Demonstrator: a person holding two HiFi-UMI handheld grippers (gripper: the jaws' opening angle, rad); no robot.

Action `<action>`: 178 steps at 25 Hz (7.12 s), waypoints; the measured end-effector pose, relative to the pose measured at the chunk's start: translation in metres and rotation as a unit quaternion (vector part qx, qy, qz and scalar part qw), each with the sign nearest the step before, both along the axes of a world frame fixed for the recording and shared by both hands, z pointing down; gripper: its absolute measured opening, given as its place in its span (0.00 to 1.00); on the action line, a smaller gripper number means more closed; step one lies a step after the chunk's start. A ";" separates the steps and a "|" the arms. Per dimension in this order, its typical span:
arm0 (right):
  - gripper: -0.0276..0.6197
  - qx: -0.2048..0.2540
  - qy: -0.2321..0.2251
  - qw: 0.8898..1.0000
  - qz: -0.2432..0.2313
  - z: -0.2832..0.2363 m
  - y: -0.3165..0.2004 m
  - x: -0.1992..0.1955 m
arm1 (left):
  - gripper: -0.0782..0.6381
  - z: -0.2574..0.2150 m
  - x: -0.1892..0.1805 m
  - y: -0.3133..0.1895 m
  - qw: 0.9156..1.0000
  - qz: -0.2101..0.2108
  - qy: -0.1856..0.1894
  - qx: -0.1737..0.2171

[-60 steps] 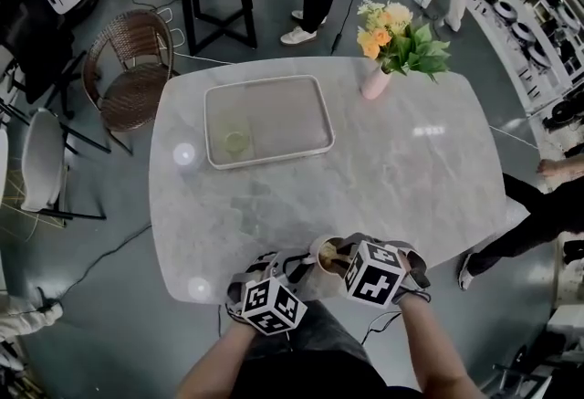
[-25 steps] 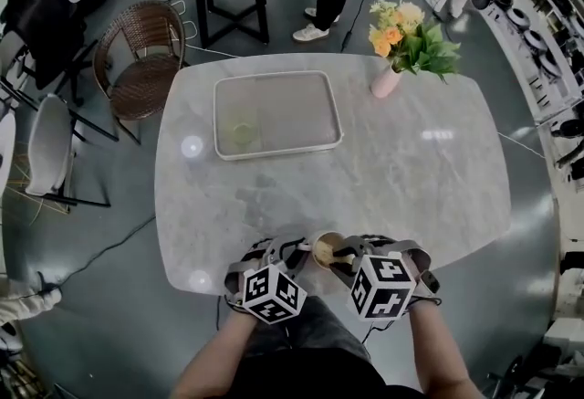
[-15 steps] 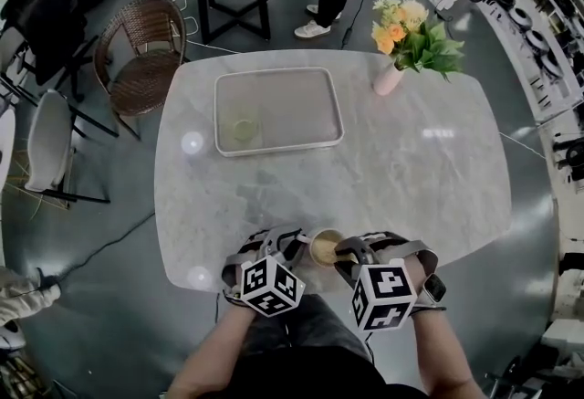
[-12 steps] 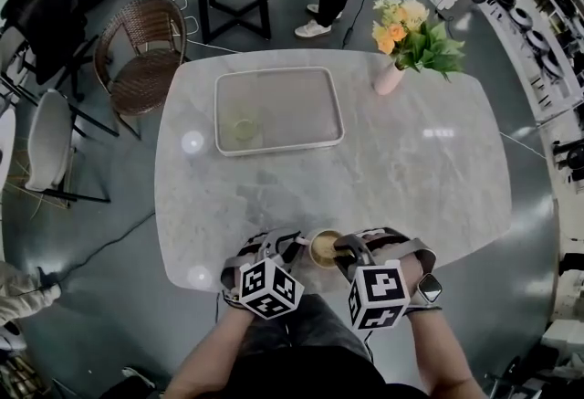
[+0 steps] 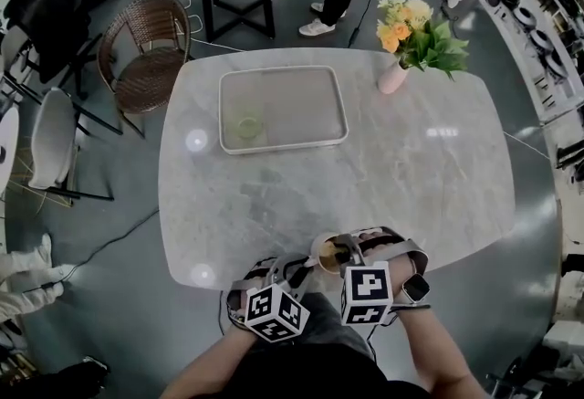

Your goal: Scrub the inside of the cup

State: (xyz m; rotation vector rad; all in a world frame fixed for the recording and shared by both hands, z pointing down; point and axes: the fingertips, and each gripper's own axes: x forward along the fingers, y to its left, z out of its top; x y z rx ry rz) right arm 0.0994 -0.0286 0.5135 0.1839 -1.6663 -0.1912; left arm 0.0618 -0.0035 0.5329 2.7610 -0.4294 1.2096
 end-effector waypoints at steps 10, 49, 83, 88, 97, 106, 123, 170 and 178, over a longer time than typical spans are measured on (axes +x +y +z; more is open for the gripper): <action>0.14 -0.020 0.032 0.999 0.017 0.010 0.004 0.001 | 0.19 -0.001 -0.001 -0.002 1.000 -0.013 -0.002 0.005; 0.14 -0.268 -0.186 0.921 0.212 -0.033 0.015 -0.016 | 0.19 0.001 -0.009 -0.024 0.995 -0.089 -0.021 0.024; 0.14 -0.004 0.099 0.979 -0.180 0.024 -0.003 -0.019 | 0.19 0.000 -0.016 -0.040 0.996 -0.042 -0.032 0.066; 0.13 -0.135 0.034 0.989 -0.039 0.024 0.009 -0.025 | 0.19 -0.001 -0.018 -0.041 0.996 -0.061 -0.036 0.062; 0.14 -0.298 -0.188 0.921 0.165 -0.023 0.008 -0.030 | 0.19 0.001 -0.019 -0.056 0.991 -0.092 -0.054 0.076; 0.14 -0.011 0.064 0.987 -0.147 0.000 0.000 -0.024 | 0.19 0.000 -0.019 -0.056 0.991 -0.090 -0.055 0.077; 0.14 -0.251 -0.095 0.963 0.006 -0.035 0.014 -0.031 | 0.19 -0.001 -0.020 -0.061 0.990 -0.098 -0.059 0.085; 0.13 0.032 0.084 0.985 -0.148 0.016 -0.025 -0.020 | 0.20 -0.011 0.001 0.005 0.995 -0.102 0.005 0.007; 0.14 0.046 0.025 0.991 -0.119 0.015 -0.032 -0.028 | 0.20 -0.006 0.043 0.025 1.000 -0.008 -0.009 0.018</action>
